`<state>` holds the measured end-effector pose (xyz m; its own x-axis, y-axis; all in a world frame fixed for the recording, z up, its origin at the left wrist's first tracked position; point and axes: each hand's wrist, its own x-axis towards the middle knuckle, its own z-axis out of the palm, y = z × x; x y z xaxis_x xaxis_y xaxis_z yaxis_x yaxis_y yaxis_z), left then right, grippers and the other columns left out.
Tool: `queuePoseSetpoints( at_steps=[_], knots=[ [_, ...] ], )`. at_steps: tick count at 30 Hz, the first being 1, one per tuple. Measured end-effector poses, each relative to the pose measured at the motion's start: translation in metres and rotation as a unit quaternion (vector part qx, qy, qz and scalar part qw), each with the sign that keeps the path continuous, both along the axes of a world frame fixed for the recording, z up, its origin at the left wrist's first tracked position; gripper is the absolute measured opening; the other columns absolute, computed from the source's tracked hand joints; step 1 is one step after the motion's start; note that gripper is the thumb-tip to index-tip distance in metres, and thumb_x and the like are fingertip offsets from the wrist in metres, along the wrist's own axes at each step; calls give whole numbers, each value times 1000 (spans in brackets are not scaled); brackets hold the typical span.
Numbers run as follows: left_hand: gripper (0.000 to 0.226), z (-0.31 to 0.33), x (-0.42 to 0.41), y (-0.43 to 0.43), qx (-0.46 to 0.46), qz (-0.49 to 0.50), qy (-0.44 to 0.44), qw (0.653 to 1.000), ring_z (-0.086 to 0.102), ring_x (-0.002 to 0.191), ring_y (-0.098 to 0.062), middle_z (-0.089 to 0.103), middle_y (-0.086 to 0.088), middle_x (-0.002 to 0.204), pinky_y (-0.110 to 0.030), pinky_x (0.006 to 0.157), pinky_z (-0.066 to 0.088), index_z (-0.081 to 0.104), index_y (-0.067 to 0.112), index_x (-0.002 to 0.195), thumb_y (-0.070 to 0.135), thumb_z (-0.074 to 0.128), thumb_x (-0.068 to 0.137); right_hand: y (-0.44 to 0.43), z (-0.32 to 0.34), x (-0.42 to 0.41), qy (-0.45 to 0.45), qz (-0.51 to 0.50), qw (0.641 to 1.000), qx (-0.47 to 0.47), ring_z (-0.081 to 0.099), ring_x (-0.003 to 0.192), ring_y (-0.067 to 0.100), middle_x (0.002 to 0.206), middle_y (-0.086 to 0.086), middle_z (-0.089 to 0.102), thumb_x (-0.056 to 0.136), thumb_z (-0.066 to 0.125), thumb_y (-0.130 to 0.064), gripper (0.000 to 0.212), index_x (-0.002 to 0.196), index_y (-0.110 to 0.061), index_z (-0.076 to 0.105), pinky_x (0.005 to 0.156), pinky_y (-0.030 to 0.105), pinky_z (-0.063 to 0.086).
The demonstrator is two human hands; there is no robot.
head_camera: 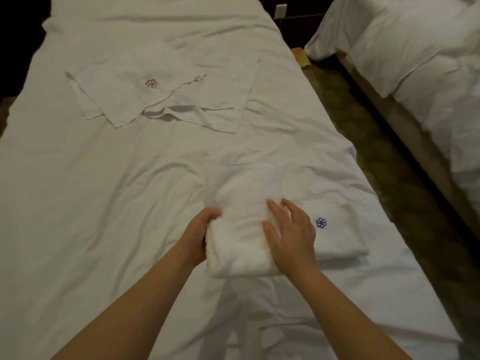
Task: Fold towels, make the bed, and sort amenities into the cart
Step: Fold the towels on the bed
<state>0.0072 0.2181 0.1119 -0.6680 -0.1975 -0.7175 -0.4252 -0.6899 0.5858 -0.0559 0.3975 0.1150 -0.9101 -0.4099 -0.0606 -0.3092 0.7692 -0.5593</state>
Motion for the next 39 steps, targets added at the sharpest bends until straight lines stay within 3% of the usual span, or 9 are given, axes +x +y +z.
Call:
queuePoseSetpoints(
  at_steps=[5, 9, 11, 14, 17, 23, 28, 36, 39],
  knots=[
    [36, -31, -11, 33, 68, 35, -24, 997, 64, 87, -35, 69, -19, 93, -42, 82, 49, 66, 2, 103, 20, 56, 73, 25, -25, -9, 94, 22, 995, -11, 32, 131, 27, 144, 5, 46, 90, 36, -44, 49, 136, -32, 46, 104, 46, 26],
    [44, -79, -5, 41, -76, -16, -157, 985, 61, 85, -27, 65, -20, 101, -36, 77, 50, 56, 5, 118, 33, 62, 84, 38, -68, -4, -75, 137, 981, 117, 8, 146, 30, 160, -6, 8, 91, 20, -54, 60, 148, -37, 25, 116, 41, 14],
    [49, -94, 2, 47, -109, -48, -170, 978, 61, 92, -24, 61, -11, 109, -36, 78, 51, 43, 13, 128, 32, 64, 88, 46, -94, 1, -144, 160, 965, 150, 4, 146, 31, 160, -11, -7, 96, 31, -50, 58, 150, -38, 13, 116, 40, 10],
    [92, -105, 10, 53, -149, -80, -153, 974, 59, 110, -25, 55, -7, 129, -42, 92, 51, 34, 16, 141, 48, 79, 67, 50, -108, 0, -161, 107, 978, 83, 14, 143, 26, 160, -8, -7, 94, 46, -44, 66, 150, -35, 12, 112, 36, 21],
    [123, -102, 17, 59, -212, -119, -155, 958, 50, 121, -25, 43, -4, 142, -38, 90, 49, 23, 24, 147, 65, 77, 44, 50, -112, -11, -191, 78, 976, 62, 17, 144, 24, 160, -3, -8, 93, 49, -48, 69, 150, -38, 12, 110, 35, 26],
    [77, -95, 18, 63, -374, -157, -210, 890, 43, 130, -32, 41, -12, 146, -36, 105, 36, 19, 18, 149, 44, 59, 89, 40, -93, -18, -137, 140, 962, 190, 12, 142, 33, 159, 0, -12, 96, 38, -52, 64, 150, -38, 8, 113, 42, 22],
    [64, -65, -5, 24, -465, -129, -224, 847, 52, 118, -28, 53, -11, 131, -33, 94, 39, 24, 17, 148, 39, 52, 94, -15, -49, -52, -81, 177, 970, 148, 5, 145, 27, 161, -2, -4, 99, 38, -38, 56, 150, -34, 17, 113, 40, 18],
    [66, -68, -57, -88, -638, -131, -215, 727, 22, 142, -25, 24, -9, 155, -42, 112, 25, 15, 20, 152, 40, 46, 96, -125, -49, -127, -26, 198, 965, 167, 7, 146, 25, 161, 0, 3, 99, 36, -33, 57, 151, -28, 15, 113, 39, 20],
    [70, -94, -80, -134, -646, -94, -193, 732, 13, 146, -23, 14, -7, 159, -47, 115, 19, 13, 28, 152, 45, 50, 94, -166, -77, -158, -11, 198, 967, 161, 9, 146, 24, 160, 2, 6, 98, 37, -31, 59, 152, -24, 14, 114, 38, 18]
  ],
)
